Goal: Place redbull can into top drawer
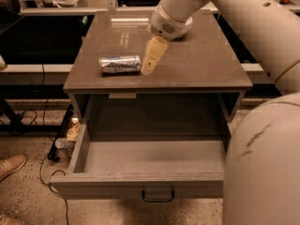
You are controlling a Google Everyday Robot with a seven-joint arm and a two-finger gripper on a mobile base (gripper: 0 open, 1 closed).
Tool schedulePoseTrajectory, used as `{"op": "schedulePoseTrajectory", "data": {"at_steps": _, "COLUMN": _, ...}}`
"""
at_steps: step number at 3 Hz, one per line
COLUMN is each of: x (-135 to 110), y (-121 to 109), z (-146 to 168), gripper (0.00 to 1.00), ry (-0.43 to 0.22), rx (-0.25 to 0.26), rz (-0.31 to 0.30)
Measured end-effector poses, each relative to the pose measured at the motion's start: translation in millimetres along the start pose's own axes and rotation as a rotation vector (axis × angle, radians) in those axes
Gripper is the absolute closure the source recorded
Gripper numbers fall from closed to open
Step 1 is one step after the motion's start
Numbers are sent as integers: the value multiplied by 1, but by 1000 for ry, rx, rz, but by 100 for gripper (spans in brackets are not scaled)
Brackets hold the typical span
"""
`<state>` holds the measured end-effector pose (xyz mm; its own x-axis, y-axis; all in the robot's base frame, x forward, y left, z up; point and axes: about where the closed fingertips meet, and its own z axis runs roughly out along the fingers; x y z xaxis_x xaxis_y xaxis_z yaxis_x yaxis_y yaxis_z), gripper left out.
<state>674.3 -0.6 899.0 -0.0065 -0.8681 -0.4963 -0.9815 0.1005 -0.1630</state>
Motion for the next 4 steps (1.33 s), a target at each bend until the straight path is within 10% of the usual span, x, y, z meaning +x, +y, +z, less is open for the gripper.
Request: {"op": "schedulePoseTrajectory", "data": {"at_steps": 4, "x": -37, "y": -7, "z": 74, "gripper": 0, "ry": 78, "rx": -121, "rz": -22}}
